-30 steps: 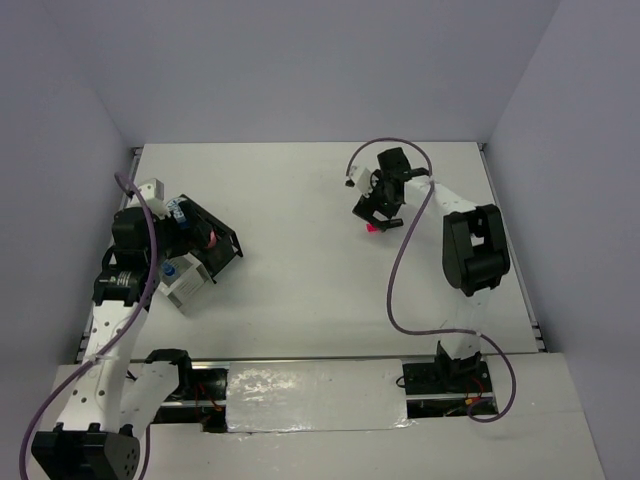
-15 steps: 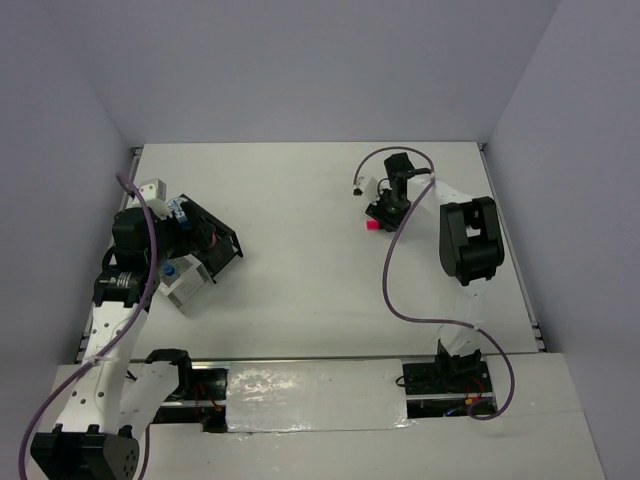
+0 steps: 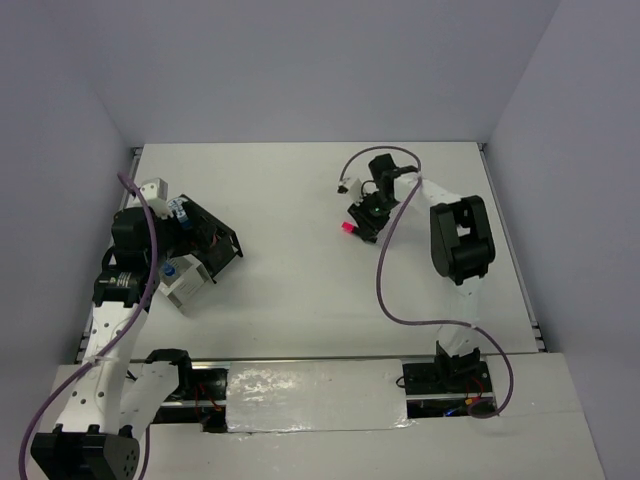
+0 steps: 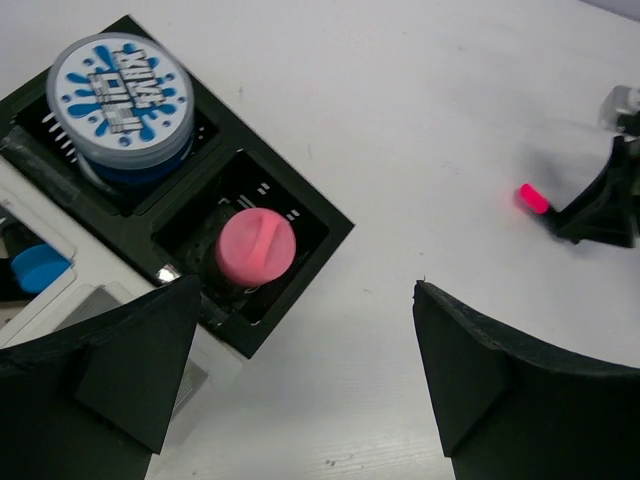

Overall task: Sort the stationery into containers
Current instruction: Pick up the pen from the center of the board.

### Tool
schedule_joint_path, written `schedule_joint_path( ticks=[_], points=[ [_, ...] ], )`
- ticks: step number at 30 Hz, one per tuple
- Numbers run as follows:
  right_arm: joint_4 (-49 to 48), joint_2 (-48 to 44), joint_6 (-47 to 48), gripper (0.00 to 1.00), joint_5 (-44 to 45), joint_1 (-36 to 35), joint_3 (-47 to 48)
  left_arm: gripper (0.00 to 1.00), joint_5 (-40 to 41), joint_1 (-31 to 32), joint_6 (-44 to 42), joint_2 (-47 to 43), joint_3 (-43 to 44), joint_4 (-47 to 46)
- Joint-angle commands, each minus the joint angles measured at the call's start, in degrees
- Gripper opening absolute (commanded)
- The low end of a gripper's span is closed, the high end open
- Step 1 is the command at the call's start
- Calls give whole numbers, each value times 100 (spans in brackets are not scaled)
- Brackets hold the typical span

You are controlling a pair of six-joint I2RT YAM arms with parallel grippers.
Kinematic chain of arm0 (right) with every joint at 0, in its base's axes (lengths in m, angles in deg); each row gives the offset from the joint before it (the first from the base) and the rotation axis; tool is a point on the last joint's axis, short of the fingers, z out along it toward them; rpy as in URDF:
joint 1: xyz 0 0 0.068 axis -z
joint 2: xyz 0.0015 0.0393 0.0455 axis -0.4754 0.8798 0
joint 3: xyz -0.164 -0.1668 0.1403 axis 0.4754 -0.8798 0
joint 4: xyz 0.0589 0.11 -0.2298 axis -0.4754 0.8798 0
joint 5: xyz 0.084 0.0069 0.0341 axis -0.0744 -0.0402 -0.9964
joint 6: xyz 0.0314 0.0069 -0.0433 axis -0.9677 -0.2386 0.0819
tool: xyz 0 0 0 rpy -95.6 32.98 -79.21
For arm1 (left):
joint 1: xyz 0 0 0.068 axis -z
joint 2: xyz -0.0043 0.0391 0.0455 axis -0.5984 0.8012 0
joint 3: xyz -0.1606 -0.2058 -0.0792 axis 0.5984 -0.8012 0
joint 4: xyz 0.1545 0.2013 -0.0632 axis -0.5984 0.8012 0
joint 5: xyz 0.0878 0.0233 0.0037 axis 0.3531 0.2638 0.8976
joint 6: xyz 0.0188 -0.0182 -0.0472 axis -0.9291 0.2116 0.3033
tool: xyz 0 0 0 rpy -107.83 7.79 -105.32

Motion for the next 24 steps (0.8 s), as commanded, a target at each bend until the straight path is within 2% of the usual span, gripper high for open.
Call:
schedule_joint_path(
  ticks=[1,2,3,4,6,7,8,9,11,12,15,20,24],
  points=[
    [-1518,-1550,-1625,0,49,-528,-1116,99,-607,3,227,-122,173,-601],
    [-2070,-2052,-2424,0,234,-608,-1287,99,-904,12,507,-104,208,-767],
    [-2249,-2057,-2432,0,427,-713,-1419,99,-1055,3,510,-78,243,-882],
    [-2312,-2432,-3206,0,594,-862,-1525,99,-1213,3,884,-34,270,-1014],
    [-2548,-2715,-3923,0,1200,-1398,-1631,99,-1872,20,1439,-8,113,-1504],
    [-2767,-3065,-4526,0,1672,-1826,-1962,99,-2074,21,2059,1,-88,-2125],
    [-3361,-3260,-4845,0,1868,-2022,-2191,99,-2015,81,2370,1,-160,-2296],
    [-3698,-3679,-5588,0,2114,-2198,-2437,99,-1902,213,2791,10,-204,-2490],
    [-4113,-3955,-6068,0,2528,-2785,-2958,99,-1621,476,3101,-34,-318,-2658],
    [-3984,-4060,-6349,0,3313,-3032,-2958,99,-1410,565,3355,-60,-354,-2737],
    [-3859,-4088,-6491,0,4476,-3833,-2783,99,-1050,986,3576,-104,-345,-2896],
    [-3677,-4062,-6457,0,5488,-4606,-2389,99,-697,1549,3569,150,-73,-2545],
    [-3455,-3973,-6378,0,5483,-4792,-2098,99,-363,1936,3428,334,-29,-2412]
  ],
)
